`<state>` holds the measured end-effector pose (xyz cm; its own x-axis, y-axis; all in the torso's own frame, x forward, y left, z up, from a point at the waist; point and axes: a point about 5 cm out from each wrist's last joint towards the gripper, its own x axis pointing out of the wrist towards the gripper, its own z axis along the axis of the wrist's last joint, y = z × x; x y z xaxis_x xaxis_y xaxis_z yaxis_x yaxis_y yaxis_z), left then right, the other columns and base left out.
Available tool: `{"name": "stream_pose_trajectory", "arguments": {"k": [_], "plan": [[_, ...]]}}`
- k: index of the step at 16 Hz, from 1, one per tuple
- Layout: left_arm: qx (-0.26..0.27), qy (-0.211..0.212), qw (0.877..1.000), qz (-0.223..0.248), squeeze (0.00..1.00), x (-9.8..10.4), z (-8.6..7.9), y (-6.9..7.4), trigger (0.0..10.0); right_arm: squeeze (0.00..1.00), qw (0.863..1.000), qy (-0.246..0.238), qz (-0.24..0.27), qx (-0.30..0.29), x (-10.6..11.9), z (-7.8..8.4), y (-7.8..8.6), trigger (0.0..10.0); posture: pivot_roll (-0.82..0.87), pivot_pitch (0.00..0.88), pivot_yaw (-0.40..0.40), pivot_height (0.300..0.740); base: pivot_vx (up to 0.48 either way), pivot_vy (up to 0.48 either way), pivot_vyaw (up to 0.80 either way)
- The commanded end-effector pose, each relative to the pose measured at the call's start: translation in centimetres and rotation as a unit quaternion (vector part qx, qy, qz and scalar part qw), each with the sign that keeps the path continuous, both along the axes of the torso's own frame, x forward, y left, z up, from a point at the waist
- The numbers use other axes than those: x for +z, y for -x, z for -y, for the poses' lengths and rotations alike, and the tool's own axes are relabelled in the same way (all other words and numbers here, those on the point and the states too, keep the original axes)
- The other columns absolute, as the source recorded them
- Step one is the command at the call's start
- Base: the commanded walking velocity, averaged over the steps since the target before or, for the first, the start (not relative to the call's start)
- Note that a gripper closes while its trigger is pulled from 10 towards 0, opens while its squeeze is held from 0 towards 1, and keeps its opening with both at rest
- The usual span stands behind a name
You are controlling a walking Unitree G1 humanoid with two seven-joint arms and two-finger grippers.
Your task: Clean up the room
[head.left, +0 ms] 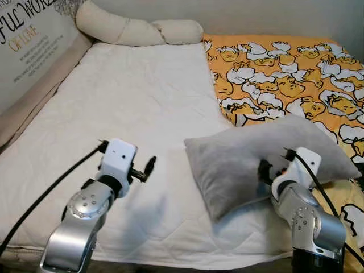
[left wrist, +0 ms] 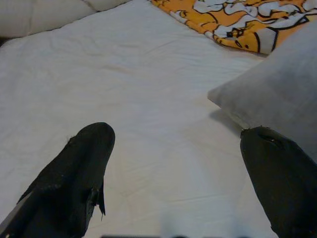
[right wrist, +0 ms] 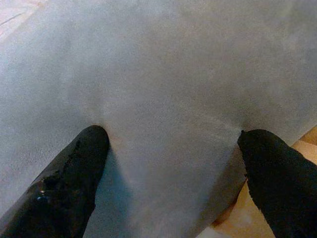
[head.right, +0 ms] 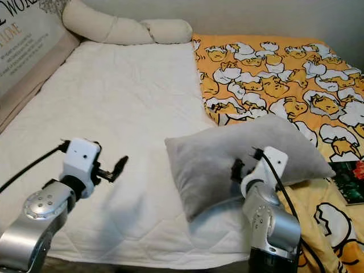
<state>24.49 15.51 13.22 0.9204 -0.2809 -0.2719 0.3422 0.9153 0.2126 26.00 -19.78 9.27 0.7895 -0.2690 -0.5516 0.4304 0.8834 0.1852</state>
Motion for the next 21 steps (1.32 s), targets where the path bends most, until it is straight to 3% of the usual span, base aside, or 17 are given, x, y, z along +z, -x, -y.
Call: {"name": "stream_pose_trajectory", "arguments": {"k": [1, 6, 7, 8, 9, 10, 12, 19, 21], "plan": [[-0.013, -0.005, 1.000, 0.011, 0.00, 0.4, 0.3, 0.2, 10.0, 1.00, 0.999, -0.023, -0.017, -0.020, -0.5, 0.5, -0.1, 10.0, -0.05, 0.000, 0.002, 0.740, 0.000, 0.000, 0.00], [-0.023, -0.012, 1.000, 0.012, 0.00, 0.7, 0.4, 0.2, 10.0, 1.00, 0.992, -0.115, -0.058, -0.013, -2.7, 0.1, -2.4, 10.0, -0.03, 0.000, 0.015, 0.740, 0.000, 0.000, 0.00], [-0.027, -0.014, 0.999, 0.012, 0.00, 0.7, 0.5, 0.2, 10.0, 0.00, 0.991, -0.122, -0.061, -0.010, -2.9, 0.0, -3.1, 10.0, -0.03, 0.000, 0.009, 0.740, 0.000, 0.000, 0.00], [-0.027, -0.014, 0.999, 0.012, 0.00, 0.7, 0.6, 0.3, 10.0, 0.00, 0.989, -0.129, -0.066, -0.014, -3.0, 0.0, -3.4, 10.0, -0.02, 0.000, 0.005, 0.740, 0.000, 0.000, 0.00], [-0.029, -0.018, 0.999, 0.014, 0.00, 0.7, 0.5, 0.2, 10.0, 0.00, 0.988, -0.138, -0.071, -0.016, -3.1, -0.2, -3.7, 6.6, -0.03, 0.000, 0.003, 0.740, 0.000, 0.000, 0.00], [-0.029, -0.018, 0.999, 0.014, 0.00, 0.7, 0.5, 0.1, 10.0, 0.00, 0.987, -0.143, -0.071, -0.012, -3.1, -0.5, -4.1, 2.4, -0.03, 0.000, 0.004, 0.740, 0.000, 0.000, 0.00], [-0.032, -0.019, 0.999, 0.012, 0.00, 0.6, 0.6, 0.1, 10.0, 0.00, 0.985, -0.158, -0.073, -0.009, -3.4, -1.1, -4.9, 0.0, -0.03, 0.000, 0.006, 0.740, 0.000, 0.000, 0.00], [-0.041, -0.027, 0.999, 0.015, 0.00, 0.8, 0.9, -0.4, 10.0, 0.00, 0.985, -0.156, -0.070, 0.026, -3.2, -2.7, -7.0, 0.0, -0.02, 0.000, -0.005, 0.740, 0.000, 0.000, 0.00], [-0.069, -0.014, 0.997, 0.008, 0.00, 0.9, 1.4, -0.1, 10.0, 0.00, 0.985, -0.152, -0.072, 0.026, -3.2, -2.7, -7.2, 0.0, -0.02, 0.000, -0.007, 0.740, 0.000, 0.000, 0.00]]}}
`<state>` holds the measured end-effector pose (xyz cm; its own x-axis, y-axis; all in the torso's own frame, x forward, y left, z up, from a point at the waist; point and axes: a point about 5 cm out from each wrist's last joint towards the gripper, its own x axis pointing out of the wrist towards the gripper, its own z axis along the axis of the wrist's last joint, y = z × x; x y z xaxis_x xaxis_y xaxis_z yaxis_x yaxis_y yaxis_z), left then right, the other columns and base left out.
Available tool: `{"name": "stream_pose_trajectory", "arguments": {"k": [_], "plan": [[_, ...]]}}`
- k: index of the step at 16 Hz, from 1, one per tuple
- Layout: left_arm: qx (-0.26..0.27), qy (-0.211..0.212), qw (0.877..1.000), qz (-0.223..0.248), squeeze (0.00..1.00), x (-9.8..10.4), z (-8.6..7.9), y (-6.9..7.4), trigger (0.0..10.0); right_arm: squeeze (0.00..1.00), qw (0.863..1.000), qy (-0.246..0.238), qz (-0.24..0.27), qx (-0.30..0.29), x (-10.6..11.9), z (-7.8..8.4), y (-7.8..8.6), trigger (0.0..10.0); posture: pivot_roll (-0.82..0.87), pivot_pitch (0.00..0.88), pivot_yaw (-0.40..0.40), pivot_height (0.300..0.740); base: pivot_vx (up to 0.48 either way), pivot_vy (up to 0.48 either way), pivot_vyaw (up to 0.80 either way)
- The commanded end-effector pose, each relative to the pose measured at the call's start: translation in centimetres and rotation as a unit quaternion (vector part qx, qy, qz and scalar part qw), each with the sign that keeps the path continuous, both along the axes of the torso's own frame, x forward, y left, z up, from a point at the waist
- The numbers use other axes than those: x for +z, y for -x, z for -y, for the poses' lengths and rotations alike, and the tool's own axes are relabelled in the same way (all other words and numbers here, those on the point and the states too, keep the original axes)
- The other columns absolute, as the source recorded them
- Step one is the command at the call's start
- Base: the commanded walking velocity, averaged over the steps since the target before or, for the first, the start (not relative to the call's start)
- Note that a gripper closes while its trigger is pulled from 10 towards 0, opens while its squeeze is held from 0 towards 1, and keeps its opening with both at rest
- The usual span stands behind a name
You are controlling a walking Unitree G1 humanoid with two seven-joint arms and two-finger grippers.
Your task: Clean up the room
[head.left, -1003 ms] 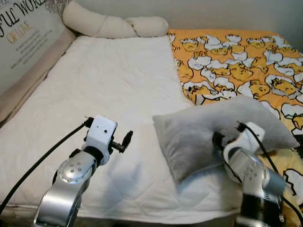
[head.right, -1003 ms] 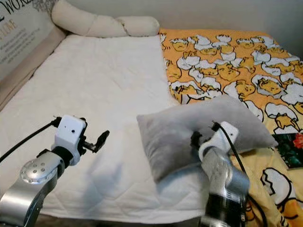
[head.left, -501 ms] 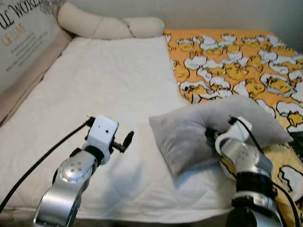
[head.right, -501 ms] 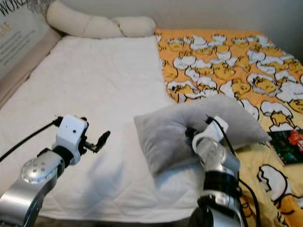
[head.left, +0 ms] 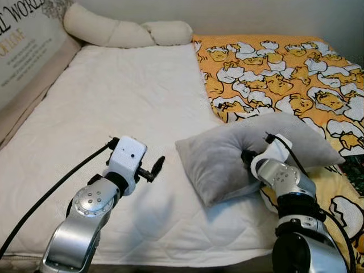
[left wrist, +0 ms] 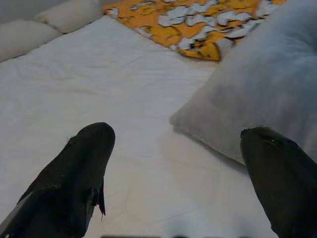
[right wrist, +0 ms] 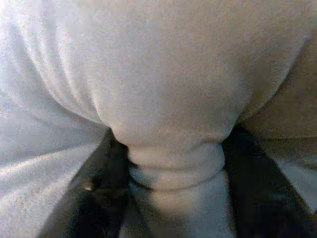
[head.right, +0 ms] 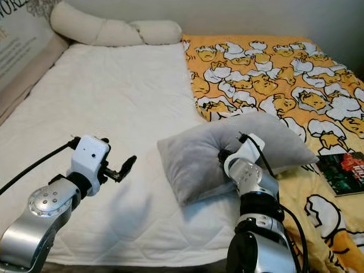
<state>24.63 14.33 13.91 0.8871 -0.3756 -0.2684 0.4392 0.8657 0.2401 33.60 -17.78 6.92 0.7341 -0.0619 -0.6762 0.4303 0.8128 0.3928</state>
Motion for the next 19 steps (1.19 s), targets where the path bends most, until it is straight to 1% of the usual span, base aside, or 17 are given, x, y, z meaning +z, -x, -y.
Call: {"name": "stream_pose_trajectory", "arguments": {"k": [1, 3, 4, 6, 8, 14, 16, 18, 19], "plan": [[-0.018, 0.002, 1.000, -0.001, 0.00, 0.2, 0.3, 0.1, 10.0, 0.00, 1.000, -0.007, -0.022, 0.012, -0.9, -0.6, 0.3, 0.0, -0.01, 0.000, -0.008, 0.740, 0.000, 0.000, 0.00], [-0.037, 0.020, 0.999, -0.024, 0.00, 0.0, 0.5, 0.5, 10.0, 0.00, 1.000, -0.012, -0.019, 0.010, -1.0, -0.5, 0.3, 0.0, -0.02, 0.000, -0.007, 0.740, 0.000, 0.000, 0.00], [-0.051, 0.024, 0.998, -0.037, 0.00, -0.2, 0.5, 0.8, 10.0, 0.00, 1.000, -0.007, -0.017, 0.012, -1.0, -0.5, 0.3, 0.0, -0.01, 0.000, -0.008, 0.740, 0.000, 0.000, 0.00], [-0.089, 0.040, 0.992, -0.080, 0.00, -0.7, 0.2, 1.9, 10.0, 0.00, 1.000, -0.003, -0.015, 0.018, -1.0, -0.5, 0.2, 0.0, -0.01, 0.000, -0.009, 0.740, 0.000, 0.000, 0.00], [-0.108, 0.044, 0.989, -0.094, 0.00, -0.8, 0.1, 2.4, 10.0, 0.00, 1.000, 0.000, -0.013, 0.024, -1.0, -0.5, 0.2, 0.0, -0.01, 0.000, -0.015, 0.740, 0.000, 0.000, 0.00], [-0.099, 0.048, 0.990, -0.092, 0.00, -1.3, -0.4, 2.6, 10.0, 0.00, 0.999, 0.009, -0.012, 0.032, -1.0, -0.4, 0.2, 0.0, -0.01, 0.000, -0.024, 0.740, 0.000, 0.000, 0.00], [-0.099, 0.054, 0.989, -0.097, 0.00, -1.8, -0.6, 2.6, 10.0, 0.00, 0.999, 0.014, -0.010, 0.032, -0.9, -0.4, 0.1, 0.0, -0.02, 0.000, -0.021, 0.740, 0.000, 0.000, 0.00], [-0.096, 0.055, 0.989, -0.099, 0.00, -1.9, -0.7, 2.6, 10.0, 0.00, 0.999, 0.030, 0.003, 0.041, -0.3, -0.4, -0.2, 0.0, -0.03, 0.000, -0.014, 0.740, 0.000, 0.000, 0.00], [-0.096, 0.058, 0.989, -0.099, 0.00, -1.8, -0.8, 2.7, 10.0, 0.00, 0.998, 0.036, 0.016, 0.046, 0.4, -0.4, -0.7, 0.0, -0.03, 0.000, -0.012, 0.740, 0.000, 0.000, 0.00]]}}
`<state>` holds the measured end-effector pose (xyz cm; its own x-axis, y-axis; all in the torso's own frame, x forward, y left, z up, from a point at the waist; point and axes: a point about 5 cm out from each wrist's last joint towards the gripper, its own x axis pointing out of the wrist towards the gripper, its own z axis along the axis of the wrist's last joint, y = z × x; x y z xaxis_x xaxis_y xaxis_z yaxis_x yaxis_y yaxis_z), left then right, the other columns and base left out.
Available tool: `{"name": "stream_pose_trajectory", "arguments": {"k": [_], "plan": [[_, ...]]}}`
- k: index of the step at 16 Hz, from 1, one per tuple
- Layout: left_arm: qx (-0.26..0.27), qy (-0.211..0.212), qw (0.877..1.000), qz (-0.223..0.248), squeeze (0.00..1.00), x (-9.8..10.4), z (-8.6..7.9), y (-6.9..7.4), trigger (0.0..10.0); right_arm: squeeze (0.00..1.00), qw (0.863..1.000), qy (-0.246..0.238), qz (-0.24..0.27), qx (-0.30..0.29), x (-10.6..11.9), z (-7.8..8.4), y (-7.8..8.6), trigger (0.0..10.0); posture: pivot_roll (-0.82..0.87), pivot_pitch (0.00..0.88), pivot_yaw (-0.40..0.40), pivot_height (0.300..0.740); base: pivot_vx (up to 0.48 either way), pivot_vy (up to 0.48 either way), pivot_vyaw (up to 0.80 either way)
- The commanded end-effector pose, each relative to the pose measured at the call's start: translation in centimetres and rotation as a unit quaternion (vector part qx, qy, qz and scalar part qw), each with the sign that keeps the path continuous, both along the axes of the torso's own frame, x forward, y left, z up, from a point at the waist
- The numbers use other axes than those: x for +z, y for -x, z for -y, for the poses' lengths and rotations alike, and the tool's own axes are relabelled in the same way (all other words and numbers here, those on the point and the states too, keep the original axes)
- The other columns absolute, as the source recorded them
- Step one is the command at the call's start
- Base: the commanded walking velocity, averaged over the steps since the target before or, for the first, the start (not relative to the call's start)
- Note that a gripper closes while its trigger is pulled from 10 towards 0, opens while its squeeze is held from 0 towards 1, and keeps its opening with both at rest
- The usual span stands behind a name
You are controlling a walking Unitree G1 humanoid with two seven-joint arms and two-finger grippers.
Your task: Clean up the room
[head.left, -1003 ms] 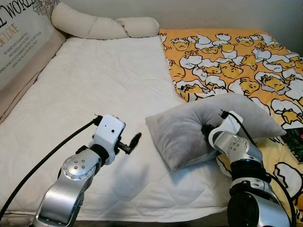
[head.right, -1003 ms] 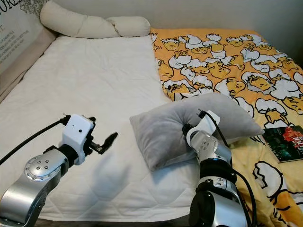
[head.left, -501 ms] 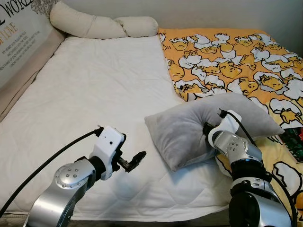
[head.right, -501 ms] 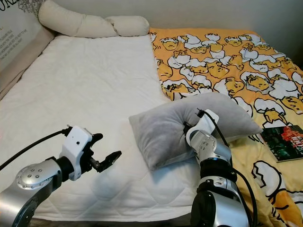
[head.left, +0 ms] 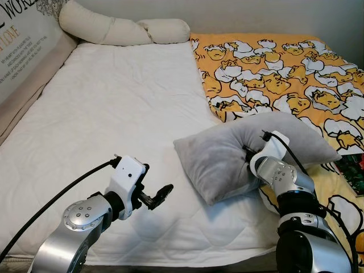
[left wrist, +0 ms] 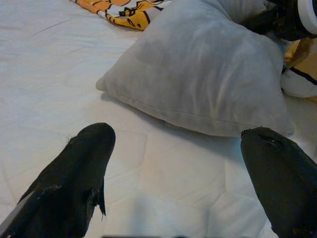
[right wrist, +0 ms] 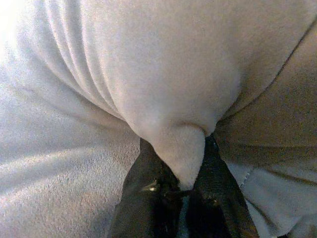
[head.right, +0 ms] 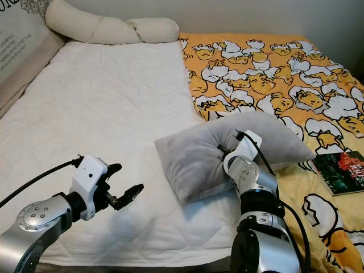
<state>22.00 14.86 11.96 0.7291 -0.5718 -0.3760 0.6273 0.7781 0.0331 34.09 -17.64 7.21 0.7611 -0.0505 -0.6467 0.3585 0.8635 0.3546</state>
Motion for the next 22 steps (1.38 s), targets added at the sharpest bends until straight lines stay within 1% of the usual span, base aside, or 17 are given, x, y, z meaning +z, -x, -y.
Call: {"name": "stream_pose_trajectory", "arguments": {"k": [1, 3, 5, 7, 9, 11, 12, 13, 16, 17, 18, 19, 20, 21, 22], "plan": [[-0.001, 0.002, 1.000, 0.003, 0.00, 0.3, -0.3, 0.1, 10.0, 0.00, 1.000, 0.009, 0.011, 0.016, 0.8, -0.2, -0.6, 0.0, -0.03, 0.000, -0.013, 0.740, 0.000, 0.000, 0.00], [-0.008, 0.015, 1.000, 0.004, 0.00, 0.8, -0.2, 0.2, 10.0, 0.00, 0.999, 0.012, 0.022, 0.021, 1.7, -0.2, -1.1, 0.0, -0.03, 0.000, -0.014, 0.740, 0.000, 0.000, 0.00], [-0.015, 0.038, 0.999, 0.000, 0.00, 1.1, 0.0, 0.4, 10.0, 0.00, 0.999, 0.013, 0.025, 0.024, 2.0, -0.1, -1.2, 0.0, -0.03, 0.000, -0.019, 0.740, 0.000, 0.000, 0.00], [-0.041, 0.052, 0.998, -0.008, 0.00, 1.5, 0.3, 0.8, 10.0, 0.00, 0.998, 0.015, 0.037, 0.046, 3.0, -0.3, -1.7, 0.0, -0.03, 0.000, -0.027, 0.740, 0.000, 0.000, 0.00], [-0.061, 0.068, 0.996, -0.016, 0.00, 2.1, -0.1, 1.4, 10.0, 0.00, 0.995, 0.017, 0.059, 0.081, 4.4, -0.5, -2.4, 0.0, -0.02, 0.000, -0.032, 0.740, 0.000, 0.000, 0.00], [-0.057, 0.057, 0.997, -0.008, 0.00, 2.2, -1.1, 1.5, 10.0, 0.00, 0.989, 0.010, 0.087, 0.115, 6.1, -0.7, -2.9, 0.0, -0.02, 0.000, -0.031, 0.740, 0.000, 0.000, 0.00], [-0.056, 0.056, 0.997, -0.008, 0.00, 2.2, -1.4, 1.5, 10.0, 0.00, 0.988, 0.009, 0.093, 0.121, 6.5, -0.8, -3.0, 0.0, -0.02, 0.000, -0.030, 0.740, 0.000, 0.000, 0.00], [-0.038, 0.051, 0.998, 0.000, 0.00, 2.2, -2.5, 1.2, 10.0, 0.00, 0.979, -0.002, 0.130, 0.160, 8.6, -1.7, -3.6, 0.0, -0.02, 0.000, -0.025, 0.740, 0.000, 0.000, 0.00], [-0.002, 0.049, 0.998, 0.029, 0.00, 2.6, -3.6, 0.6, 10.0, 0.00, 0.953, -0.028, 0.190, 0.233, 11.7, -3.4, -4.0, 0.0, -0.01, 0.000, -0.030, 0.740, 0.000, 0.000, 0.00], [0.012, 0.049, 0.998, 0.041, 0.00, 3.1, -4.2, 0.3, 10.0, 0.00, 0.941, -0.043, 0.209, 0.261, 13.0, -3.8, -3.8, 0.0, -0.01, 0.000, -0.030, 0.740, 0.000, 0.000, 0.00], [0.026, 0.051, 0.997, 0.056, 0.00, 3.9, -4.8, 0.0, 10.0, 0.00, 0.925, -0.049, 0.229, 0.300, 14.2, -4.3, -3.5, 0.0, -0.01, 0.000, -0.030, 0.740, 0.000, 0.000, 0.00], [0.032, 0.054, 0.996, 0.066, 0.00, 4.4, -5.0, -0.1, 10.0, 0.00, 0.910, -0.048, 0.245, 0.331, 15.0, -4.7, -3.1, 0.0, -0.01, 0.000, -0.028, 0.740, 0.000, 0.000, 0.00], [0.034, 0.055, 0.995, 0.070, 0.00, 4.5, -5.1, -0.1, 10.0, 0.00, 0.905, -0.050, 0.247, 0.343, 15.2, -4.8, -3.0, 0.0, -0.01, 0.000, -0.028, 0.740, 0.000, 0.000, 0.00], [0.045, 0.062, 0.994, 0.082, 0.00, 5.1, -5.4, -0.1, 10.0, 0.00, 0.880, -0.048, 0.265, 0.390, 16.1, -5.2, -2.3, 0.0, -0.01, 0.000, -0.028, 0.740, 0.000, 0.000, 0.00], [0.054, 0.074, 0.992, 0.092, 0.00, 5.7, -5.6, 0.0, 10.0, 0.00, 0.862, -0.063, 0.275, 0.421, 16.6, -5.3, -1.5, 0.0, -0.01, 0.000, -0.026, 0.740, 0.000, 0.000, 0.00]]}}
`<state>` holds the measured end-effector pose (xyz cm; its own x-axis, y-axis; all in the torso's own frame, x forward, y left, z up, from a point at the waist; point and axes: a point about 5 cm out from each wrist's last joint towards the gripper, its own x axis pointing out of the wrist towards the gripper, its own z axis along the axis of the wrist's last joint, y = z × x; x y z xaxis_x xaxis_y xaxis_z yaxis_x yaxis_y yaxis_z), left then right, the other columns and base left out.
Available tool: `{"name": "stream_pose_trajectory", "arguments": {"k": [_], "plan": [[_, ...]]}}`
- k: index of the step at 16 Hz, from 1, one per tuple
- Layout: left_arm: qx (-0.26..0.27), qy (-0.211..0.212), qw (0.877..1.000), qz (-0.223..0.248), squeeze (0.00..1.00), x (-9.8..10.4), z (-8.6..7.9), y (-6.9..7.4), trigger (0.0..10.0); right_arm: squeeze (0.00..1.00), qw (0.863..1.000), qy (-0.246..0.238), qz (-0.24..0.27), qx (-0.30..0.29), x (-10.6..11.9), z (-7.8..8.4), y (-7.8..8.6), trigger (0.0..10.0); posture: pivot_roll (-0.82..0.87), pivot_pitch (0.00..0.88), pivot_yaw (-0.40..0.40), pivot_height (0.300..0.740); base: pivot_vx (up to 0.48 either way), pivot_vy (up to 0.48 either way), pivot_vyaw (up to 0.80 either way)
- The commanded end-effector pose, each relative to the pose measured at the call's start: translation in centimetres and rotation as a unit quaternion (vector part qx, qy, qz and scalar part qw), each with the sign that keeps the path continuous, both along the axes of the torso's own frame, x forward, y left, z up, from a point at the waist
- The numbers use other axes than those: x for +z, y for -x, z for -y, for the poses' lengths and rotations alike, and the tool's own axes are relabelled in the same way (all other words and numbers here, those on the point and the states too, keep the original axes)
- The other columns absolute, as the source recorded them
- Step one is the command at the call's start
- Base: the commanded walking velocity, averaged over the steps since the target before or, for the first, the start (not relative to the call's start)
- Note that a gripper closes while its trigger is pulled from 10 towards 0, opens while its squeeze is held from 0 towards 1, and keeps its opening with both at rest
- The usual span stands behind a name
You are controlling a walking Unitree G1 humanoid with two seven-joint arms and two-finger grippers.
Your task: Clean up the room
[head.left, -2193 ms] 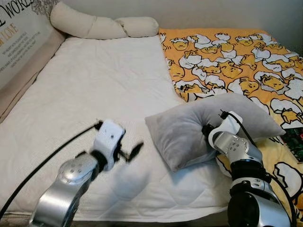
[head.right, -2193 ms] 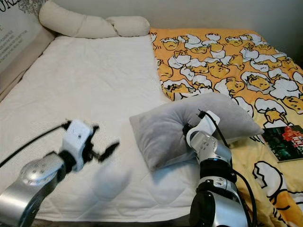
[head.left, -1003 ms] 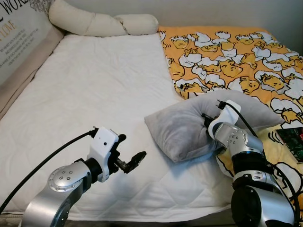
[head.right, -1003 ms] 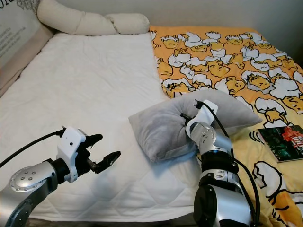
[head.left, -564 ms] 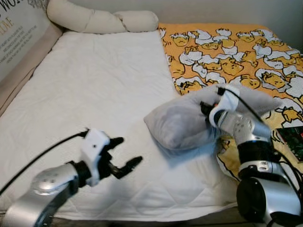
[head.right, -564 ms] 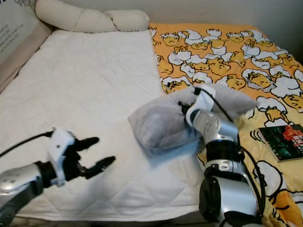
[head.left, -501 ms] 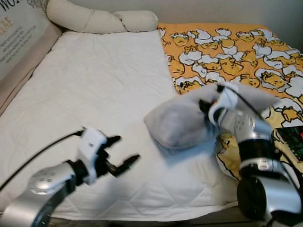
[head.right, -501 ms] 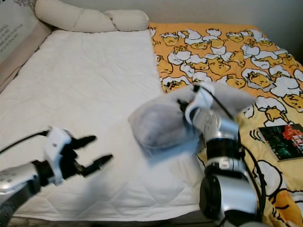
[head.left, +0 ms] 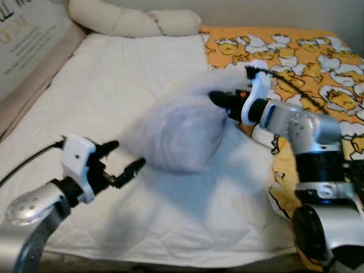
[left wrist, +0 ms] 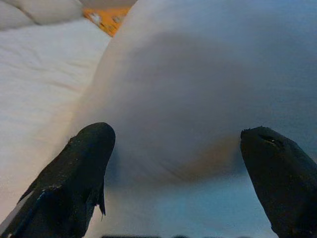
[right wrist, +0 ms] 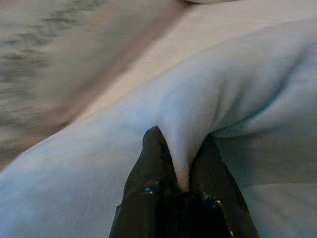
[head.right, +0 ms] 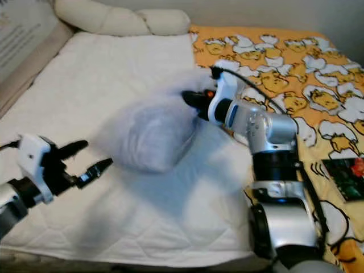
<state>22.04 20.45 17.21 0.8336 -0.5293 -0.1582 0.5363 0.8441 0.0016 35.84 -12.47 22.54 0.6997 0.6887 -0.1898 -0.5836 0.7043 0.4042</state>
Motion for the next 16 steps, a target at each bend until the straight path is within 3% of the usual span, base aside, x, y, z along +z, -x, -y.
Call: {"name": "stream_pose_trajectory", "arguments": {"k": [1, 4, 5, 6, 7, 8, 11, 12, 14, 15, 16], "plan": [[0.007, 0.018, 1.000, 0.018, 0.00, 1.2, -0.3, 0.1, 10.0, 0.00, 0.999, -0.027, 0.019, 0.032, 1.4, 0.1, 0.8, 0.0, -0.01, 0.000, -0.024, 0.740, 0.000, 0.000, 0.00], [-0.004, 0.125, 0.991, 0.048, 0.00, 3.4, -0.4, 0.4, 10.0, 0.00, 0.998, 0.050, -0.027, 0.026, -3.4, 2.4, 2.3, 0.0, -0.02, 0.000, -0.016, 0.740, 0.000, 0.000, 0.00], [-0.012, 0.143, 0.988, 0.050, 0.00, 3.6, -0.2, 0.5, 10.0, 0.00, 0.996, 0.074, -0.036, 0.021, -4.6, 2.8, 2.4, 0.0, -0.02, 0.000, -0.016, 0.740, 0.000, 0.000, 0.00], [-0.017, 0.187, 0.982, 0.023, 0.00, 3.3, 0.1, 0.9, 10.0, 0.00, 0.992, 0.107, -0.073, 0.010, -8.2, 3.7, 3.4, 0.0, -0.03, 0.000, -0.013, 0.740, 0.000, 0.000, 0.00], [-0.034, 0.203, 0.979, -0.003, 0.00, 2.8, 0.5, 1.3, 10.0, 0.00, 0.988, 0.108, -0.110, 0.000, -11.6, 4.2, 4.3, 0.0, -0.03, 0.000, -0.012, 0.740, 0.000, 0.000, 0.00], [-0.042, 0.190, 0.981, -0.018, 0.00, 2.5, 0.8, 1.6, 10.0, 0.00, 0.983, 0.132, -0.125, -0.014, -13.5, 4.7, 4.9, 0.0, -0.02, 0.000, -0.013, 0.740, 0.000, 0.000, 0.00], [-0.037, 0.149, 0.987, -0.048, 0.00, 1.6, 1.5, 1.4, 10.0, 0.00, 0.977, 0.164, -0.134, -0.028, -15.2, 5.2, 5.4, 0.0, -0.01, 0.000, -0.013, 0.740, 0.000, 0.000, 0.00], [0.022, 0.081, 0.996, -0.037, 0.00, 0.4, 0.8, -0.5, 10.0, 0.00, 0.979, 0.169, -0.109, -0.034, -14.7, 5.7, 5.3, 0.0, -0.02, 0.000, -0.009, 0.740, 0.000, 0.000, 0.00], [0.042, 0.046, 0.998, -0.031, 0.00, -0.6, 0.5, -2.2, 10.0, 0.00, 0.979, 0.179, -0.093, -0.040, -14.6, 6.0, 5.2, 0.0, -0.02, 0.000, -0.006, 0.740, 0.000, 0.000, 0.00], [0.056, 0.054, 0.997, -0.013, 0.00, -0.9, 0.3, -3.7, 10.0, 0.00, 0.977, 0.191, -0.076, -0.047, -14.6, 6.1, 5.0, 4.9, -0.02, 0.000, 0.000, 0.740, 0.000, 0.000, 0.00], [0.059, 0.061, 0.996, -0.030, 0.00, -1.6, 0.3, -5.0, 10.0, 0.00, 0.978, 0.184, -0.073, -0.058, -14.6, 6.0, 4.9, 10.0, -0.03, 0.000, 0.004, 0.740, 0.000, 0.000, 0.00]]}}
